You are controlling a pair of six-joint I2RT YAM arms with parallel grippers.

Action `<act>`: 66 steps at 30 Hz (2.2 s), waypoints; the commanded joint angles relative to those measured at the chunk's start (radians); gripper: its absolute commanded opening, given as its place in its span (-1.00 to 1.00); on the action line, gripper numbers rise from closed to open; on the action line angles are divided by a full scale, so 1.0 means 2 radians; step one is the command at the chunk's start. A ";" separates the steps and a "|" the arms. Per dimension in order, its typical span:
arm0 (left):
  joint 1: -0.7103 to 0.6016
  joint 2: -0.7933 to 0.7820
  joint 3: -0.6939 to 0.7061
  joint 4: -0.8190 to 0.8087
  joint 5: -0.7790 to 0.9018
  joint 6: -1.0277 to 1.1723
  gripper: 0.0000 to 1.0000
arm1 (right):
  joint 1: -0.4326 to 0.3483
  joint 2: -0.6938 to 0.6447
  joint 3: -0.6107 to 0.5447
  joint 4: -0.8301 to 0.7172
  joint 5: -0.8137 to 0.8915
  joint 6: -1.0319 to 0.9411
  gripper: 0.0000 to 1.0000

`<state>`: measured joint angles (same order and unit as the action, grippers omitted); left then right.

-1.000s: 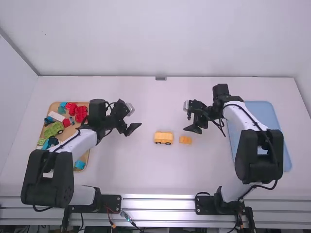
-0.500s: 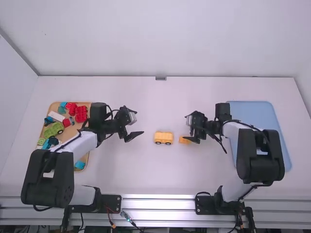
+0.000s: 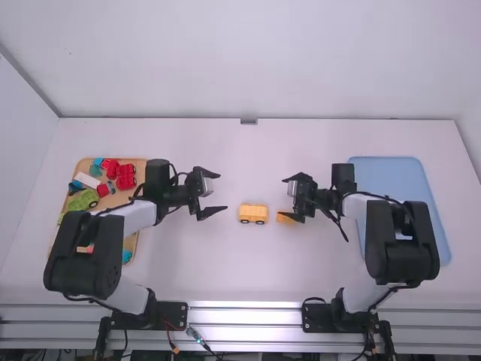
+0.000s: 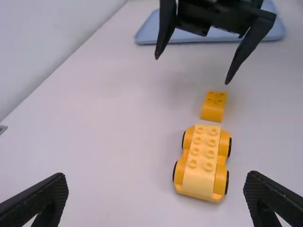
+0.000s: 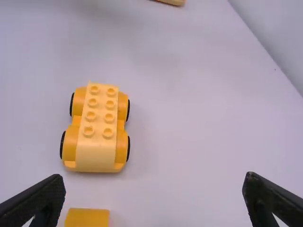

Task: Assemble lego blocks to make yellow taxi

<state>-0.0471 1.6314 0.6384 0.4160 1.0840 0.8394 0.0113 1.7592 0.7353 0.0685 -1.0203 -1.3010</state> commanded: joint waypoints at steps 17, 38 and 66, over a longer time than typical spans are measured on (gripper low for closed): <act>-0.048 0.124 0.051 0.023 0.071 0.007 0.97 | -0.009 -0.003 -0.002 -0.058 0.037 0.059 0.91; -0.097 0.126 0.077 0.011 0.039 -0.010 0.98 | -0.044 0.141 -0.001 -0.040 -0.028 -0.069 0.22; -0.098 0.138 0.077 -0.007 0.014 0.005 0.98 | -0.051 0.148 -0.001 -0.042 -0.036 -0.068 -0.49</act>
<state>-0.2379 1.8790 0.7773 0.4042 1.1091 0.8322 -0.0898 2.0418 0.7353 -0.0116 -1.0523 -1.4399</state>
